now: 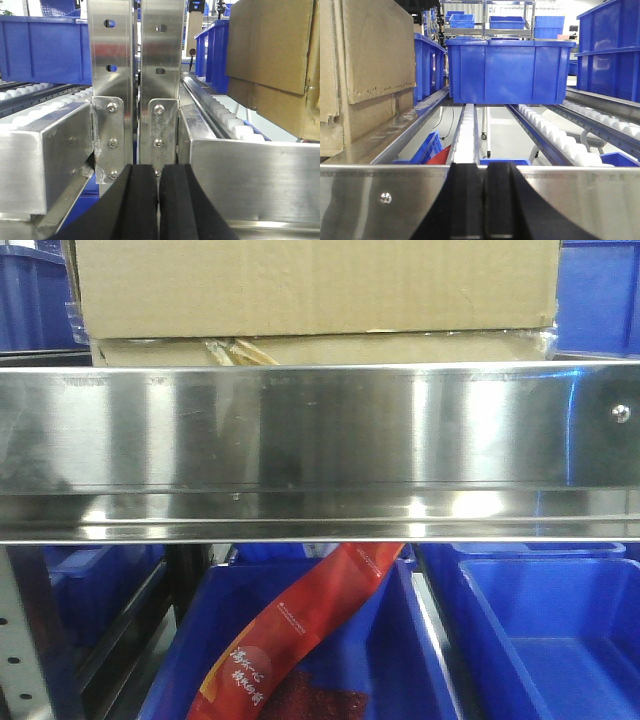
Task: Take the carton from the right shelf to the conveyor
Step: 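Reach both grippers to the cardboard carton's side walls and pinch them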
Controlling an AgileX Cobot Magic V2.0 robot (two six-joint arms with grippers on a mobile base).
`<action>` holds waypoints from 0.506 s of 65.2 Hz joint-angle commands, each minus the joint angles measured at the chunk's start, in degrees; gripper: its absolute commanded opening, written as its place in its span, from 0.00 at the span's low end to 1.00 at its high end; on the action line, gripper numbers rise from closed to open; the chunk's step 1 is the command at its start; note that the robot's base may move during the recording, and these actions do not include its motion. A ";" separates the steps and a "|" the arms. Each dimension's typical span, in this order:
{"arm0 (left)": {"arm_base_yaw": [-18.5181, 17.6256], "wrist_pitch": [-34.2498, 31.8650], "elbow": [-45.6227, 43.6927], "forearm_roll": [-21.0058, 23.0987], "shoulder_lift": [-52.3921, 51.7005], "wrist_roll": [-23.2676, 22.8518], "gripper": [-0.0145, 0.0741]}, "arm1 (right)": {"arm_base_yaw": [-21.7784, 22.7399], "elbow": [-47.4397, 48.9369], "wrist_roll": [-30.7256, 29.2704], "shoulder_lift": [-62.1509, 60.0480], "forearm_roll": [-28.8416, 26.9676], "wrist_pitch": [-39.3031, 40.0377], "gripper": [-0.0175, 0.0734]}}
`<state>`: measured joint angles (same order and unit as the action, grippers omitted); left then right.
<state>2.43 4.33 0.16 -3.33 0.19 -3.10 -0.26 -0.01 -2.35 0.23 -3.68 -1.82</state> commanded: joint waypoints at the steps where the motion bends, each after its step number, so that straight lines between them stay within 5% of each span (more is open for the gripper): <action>1: -0.31 -0.81 -0.16 0.11 -0.19 0.08 0.18 | -0.17 0.01 -0.45 -0.23 -0.12 1.41 0.12; 33: -0.31 -1.37 -0.16 0.11 -0.19 0.08 0.18 | -0.17 0.01 -0.45 -0.23 -0.12 1.41 0.12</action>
<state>2.43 4.33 0.16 -3.33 0.19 -3.10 -0.26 -0.01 -2.35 0.23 -3.68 -1.82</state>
